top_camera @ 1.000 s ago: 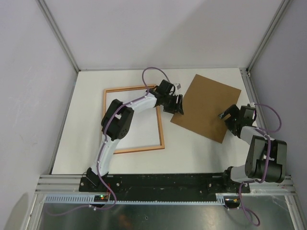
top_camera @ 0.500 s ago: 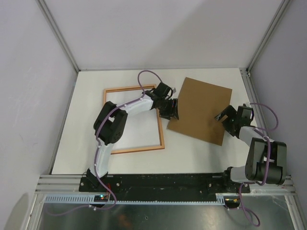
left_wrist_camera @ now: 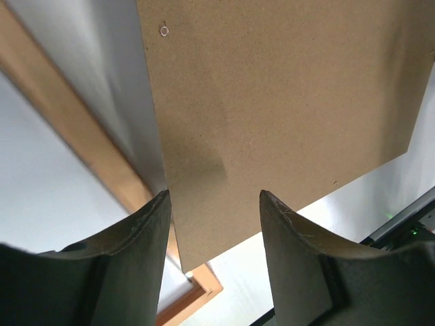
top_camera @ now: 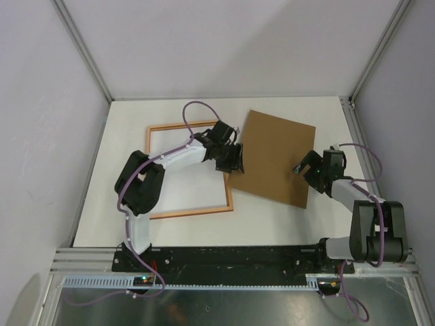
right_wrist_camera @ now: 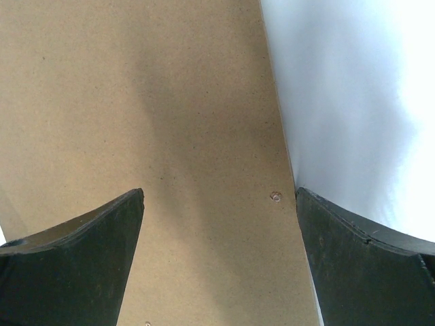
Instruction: Put the photo into the frame
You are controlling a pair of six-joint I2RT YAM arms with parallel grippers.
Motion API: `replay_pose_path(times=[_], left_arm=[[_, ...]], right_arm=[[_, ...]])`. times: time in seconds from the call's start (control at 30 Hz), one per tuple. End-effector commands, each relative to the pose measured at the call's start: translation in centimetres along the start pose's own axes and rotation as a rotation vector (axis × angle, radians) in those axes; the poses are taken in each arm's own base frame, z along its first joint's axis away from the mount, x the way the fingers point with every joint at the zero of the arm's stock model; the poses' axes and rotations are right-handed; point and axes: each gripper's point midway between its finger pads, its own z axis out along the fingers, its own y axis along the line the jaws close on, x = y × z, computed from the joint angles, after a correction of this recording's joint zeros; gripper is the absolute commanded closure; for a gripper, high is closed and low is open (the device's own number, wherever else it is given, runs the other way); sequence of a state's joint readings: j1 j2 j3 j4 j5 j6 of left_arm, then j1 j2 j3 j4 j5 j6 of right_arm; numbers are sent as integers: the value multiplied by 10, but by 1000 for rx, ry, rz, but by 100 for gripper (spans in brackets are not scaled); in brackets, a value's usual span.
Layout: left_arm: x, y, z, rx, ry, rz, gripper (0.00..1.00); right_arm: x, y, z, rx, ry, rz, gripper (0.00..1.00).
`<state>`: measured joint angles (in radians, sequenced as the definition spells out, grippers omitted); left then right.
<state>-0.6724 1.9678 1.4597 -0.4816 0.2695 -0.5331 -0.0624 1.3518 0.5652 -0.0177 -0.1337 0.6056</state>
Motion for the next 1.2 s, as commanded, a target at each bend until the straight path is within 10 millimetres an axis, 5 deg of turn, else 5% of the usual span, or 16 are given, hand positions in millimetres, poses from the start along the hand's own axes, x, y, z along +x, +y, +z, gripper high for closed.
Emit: replay_pose_path(times=[0.0, 0.43, 0.8, 1.17], left_arm=[[-3, -42, -34, 122, -88, 52, 42], [49, 4, -52, 13, -91, 34, 40], [53, 36, -59, -53, -115, 15, 31], [37, 61, -69, -53, -154, -34, 29]], right_arm=[[42, 36, -7, -97, 129, 4, 3], [83, 63, 4, -124, 178, -86, 3], [77, 51, 6, -107, 173, -136, 4], [78, 50, 6, -114, 187, -166, 4]])
